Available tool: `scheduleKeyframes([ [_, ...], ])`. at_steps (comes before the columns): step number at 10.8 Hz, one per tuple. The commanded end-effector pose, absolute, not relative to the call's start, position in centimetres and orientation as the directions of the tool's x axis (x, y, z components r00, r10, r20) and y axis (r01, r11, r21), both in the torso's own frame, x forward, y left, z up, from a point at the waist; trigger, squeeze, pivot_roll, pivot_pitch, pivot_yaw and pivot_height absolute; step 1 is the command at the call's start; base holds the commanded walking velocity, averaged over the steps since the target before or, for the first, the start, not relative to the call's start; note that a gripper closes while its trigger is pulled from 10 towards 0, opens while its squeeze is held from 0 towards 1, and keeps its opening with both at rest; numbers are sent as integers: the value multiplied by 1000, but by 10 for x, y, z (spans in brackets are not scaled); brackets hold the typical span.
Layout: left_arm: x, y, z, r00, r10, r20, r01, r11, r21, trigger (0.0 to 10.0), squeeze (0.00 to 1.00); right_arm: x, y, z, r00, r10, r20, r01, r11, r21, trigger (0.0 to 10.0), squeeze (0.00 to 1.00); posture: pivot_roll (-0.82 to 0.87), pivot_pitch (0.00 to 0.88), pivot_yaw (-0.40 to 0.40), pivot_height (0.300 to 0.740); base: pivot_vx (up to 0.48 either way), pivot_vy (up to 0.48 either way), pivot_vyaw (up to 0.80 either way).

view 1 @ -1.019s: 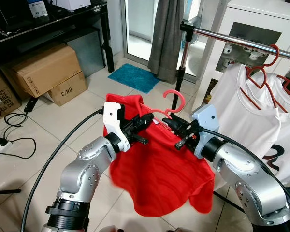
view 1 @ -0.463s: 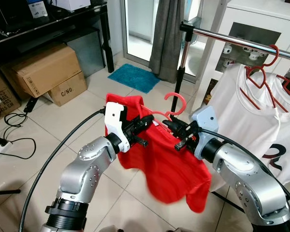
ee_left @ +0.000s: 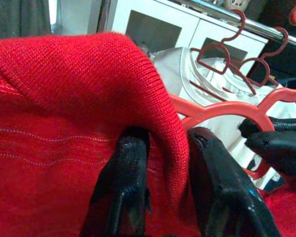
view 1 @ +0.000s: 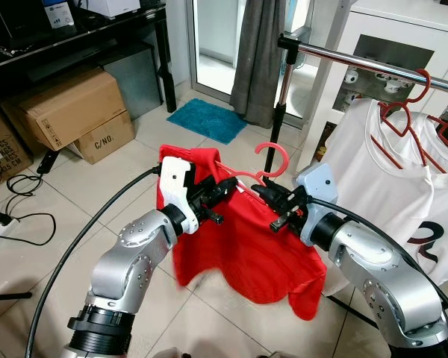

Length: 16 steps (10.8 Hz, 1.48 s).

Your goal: Hang hanger

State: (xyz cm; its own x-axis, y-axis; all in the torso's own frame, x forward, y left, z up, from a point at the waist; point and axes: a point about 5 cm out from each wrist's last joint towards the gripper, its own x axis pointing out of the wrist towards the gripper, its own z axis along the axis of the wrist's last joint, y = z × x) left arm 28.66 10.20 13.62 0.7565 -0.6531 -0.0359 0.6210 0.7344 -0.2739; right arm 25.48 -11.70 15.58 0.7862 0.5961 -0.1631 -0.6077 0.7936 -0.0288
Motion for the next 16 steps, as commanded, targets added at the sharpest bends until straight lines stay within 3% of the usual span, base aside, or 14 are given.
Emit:
scheduleKeyframes([
  [1,287,105,139,763,-645,-44,616,745,-257,10000,0,261,-134,158,845,508,-165,-520,854,-36,0,0,-109,0,7,740,0,0,0],
  [2,287,106,137,768,-638,-48,607,750,-263,10000,1000,261,-135,158,846,507,-164,-519,854,-36,0,0,-110,0,7,740,0,0,0],
  [4,288,108,136,784,-617,-74,593,779,-204,10000,1000,261,-135,158,849,504,-161,-515,857,-35,0,0,-111,0,8,740,0,0,0],
  [9,288,105,133,784,-616,-77,583,773,-250,10000,1000,263,-136,160,856,495,-150,-505,863,-32,0,0,-108,0,5,740,0,0,0],
  [10,289,104,133,771,-632,-78,593,757,-274,10000,161,262,-134,161,852,503,-147,-512,858,-29,0,0,-109,0,5,740,0,0,0],
  [11,289,103,131,764,-639,-87,594,750,-290,10000,0,262,-134,161,850,507,-145,-515,857,-28,0,0,-109,0,4,740,0,0,0],
  [16,306,96,124,732,-673,-107,591,705,-393,10000,0,257,-126,168,813,573,-103,-576,818,7,0,0,-116,0,7,740,0,0,0],
])
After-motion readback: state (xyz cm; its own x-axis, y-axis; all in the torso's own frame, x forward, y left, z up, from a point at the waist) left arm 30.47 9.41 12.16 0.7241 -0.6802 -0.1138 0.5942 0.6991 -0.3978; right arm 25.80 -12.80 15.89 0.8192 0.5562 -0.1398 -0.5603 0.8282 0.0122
